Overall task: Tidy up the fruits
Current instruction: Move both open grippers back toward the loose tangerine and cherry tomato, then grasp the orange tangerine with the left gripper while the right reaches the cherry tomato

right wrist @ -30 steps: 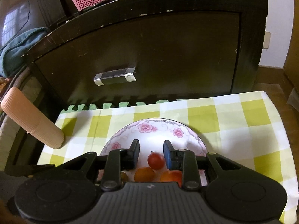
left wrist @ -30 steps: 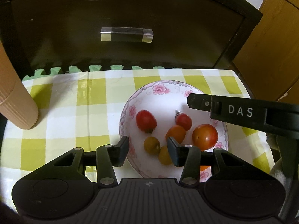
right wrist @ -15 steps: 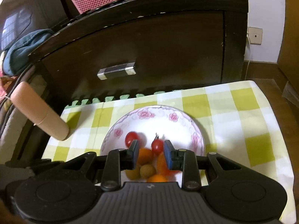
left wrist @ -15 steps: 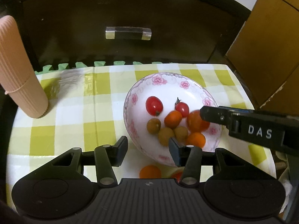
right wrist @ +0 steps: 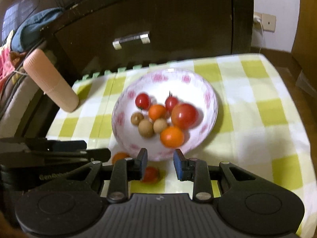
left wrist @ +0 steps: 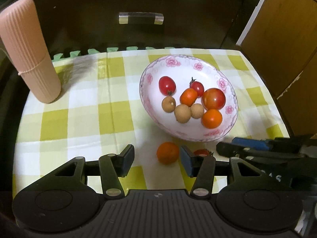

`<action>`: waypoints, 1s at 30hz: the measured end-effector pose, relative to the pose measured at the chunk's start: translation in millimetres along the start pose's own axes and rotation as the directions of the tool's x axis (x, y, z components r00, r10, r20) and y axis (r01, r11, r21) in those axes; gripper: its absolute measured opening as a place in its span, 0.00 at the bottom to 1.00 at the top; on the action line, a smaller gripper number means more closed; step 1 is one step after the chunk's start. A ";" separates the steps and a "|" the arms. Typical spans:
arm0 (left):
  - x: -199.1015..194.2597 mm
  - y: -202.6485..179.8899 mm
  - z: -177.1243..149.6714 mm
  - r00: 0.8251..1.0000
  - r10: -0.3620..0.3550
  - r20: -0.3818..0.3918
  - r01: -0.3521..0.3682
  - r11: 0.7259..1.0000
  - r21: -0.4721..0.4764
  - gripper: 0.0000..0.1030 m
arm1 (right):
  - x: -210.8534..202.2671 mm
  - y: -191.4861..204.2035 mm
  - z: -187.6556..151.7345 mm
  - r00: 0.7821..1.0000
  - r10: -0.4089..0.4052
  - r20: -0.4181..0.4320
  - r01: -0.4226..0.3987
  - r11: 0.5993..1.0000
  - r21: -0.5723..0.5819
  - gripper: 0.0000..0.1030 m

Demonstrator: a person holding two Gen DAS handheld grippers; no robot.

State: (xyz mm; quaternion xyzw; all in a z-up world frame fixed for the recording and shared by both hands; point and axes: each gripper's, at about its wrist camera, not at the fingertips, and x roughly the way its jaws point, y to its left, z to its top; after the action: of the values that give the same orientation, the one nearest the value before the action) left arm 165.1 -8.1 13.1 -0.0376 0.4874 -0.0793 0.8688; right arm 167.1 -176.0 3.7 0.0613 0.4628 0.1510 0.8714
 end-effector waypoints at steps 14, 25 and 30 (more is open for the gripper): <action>-2.7 14.2 -3.0 1.000 -0.017 0.000 0.017 0.999 -0.046 0.60 | 23.9 4.4 -13.5 0.998 0.008 -0.060 -0.004 0.997 0.075 0.30; 1.2 17.1 -2.9 1.000 -0.027 -0.012 0.026 0.998 -0.064 0.61 | 48.5 6.4 -15.7 0.996 0.035 -0.078 -0.028 0.996 0.087 0.32; 7.2 14.2 -4.9 0.999 -0.030 -0.027 0.029 0.998 -0.056 0.61 | 48.7 5.5 -13.9 0.996 0.043 -0.073 -0.039 0.997 0.062 0.32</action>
State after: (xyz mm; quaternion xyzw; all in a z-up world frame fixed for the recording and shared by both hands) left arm 166.1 4.8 2.5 -0.0681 0.5007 -0.0790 0.8593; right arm 180.2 -155.7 -41.2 0.0914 0.4980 0.1571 0.8479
